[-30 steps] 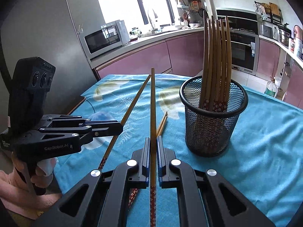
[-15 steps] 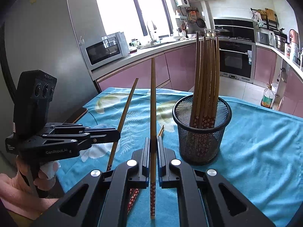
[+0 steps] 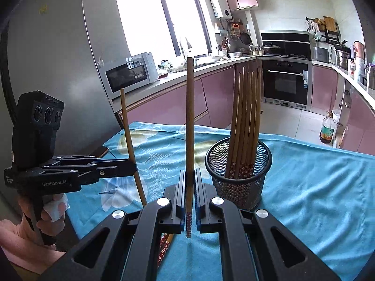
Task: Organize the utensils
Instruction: 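Raise both held chopsticks upright and lower them into the mesh cup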
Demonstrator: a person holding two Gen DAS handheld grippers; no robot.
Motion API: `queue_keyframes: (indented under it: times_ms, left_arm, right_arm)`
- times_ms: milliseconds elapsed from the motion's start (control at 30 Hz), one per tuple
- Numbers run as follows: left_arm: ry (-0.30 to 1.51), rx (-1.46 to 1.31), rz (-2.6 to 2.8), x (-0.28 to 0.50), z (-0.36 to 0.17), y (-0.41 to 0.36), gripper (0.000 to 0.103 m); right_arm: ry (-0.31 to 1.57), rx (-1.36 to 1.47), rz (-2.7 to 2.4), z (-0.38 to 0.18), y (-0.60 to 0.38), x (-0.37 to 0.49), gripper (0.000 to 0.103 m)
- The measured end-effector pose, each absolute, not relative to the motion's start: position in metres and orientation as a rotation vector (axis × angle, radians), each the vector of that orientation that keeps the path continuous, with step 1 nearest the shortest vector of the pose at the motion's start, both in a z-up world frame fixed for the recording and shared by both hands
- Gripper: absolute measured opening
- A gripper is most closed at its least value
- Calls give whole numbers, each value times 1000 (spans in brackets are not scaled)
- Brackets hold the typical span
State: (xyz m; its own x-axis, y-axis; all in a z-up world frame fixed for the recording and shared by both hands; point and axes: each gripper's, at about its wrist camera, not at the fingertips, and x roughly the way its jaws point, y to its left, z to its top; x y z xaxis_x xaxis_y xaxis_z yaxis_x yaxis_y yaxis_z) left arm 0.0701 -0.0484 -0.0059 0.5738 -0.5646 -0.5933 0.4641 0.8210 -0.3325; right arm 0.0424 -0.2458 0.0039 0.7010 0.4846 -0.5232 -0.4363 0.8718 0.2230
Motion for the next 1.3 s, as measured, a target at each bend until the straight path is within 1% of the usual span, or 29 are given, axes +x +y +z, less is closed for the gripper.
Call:
queue_keyframes:
  times_ms: [967, 1300]
  left_arm:
    - [607, -137, -671, 85, 62, -66, 7]
    - [559, -155, -681, 101, 89, -74, 7]
  right_arm:
    - [472, 47, 469, 60, -268, 47, 6]
    - [413, 36, 445, 79, -278, 51, 6]
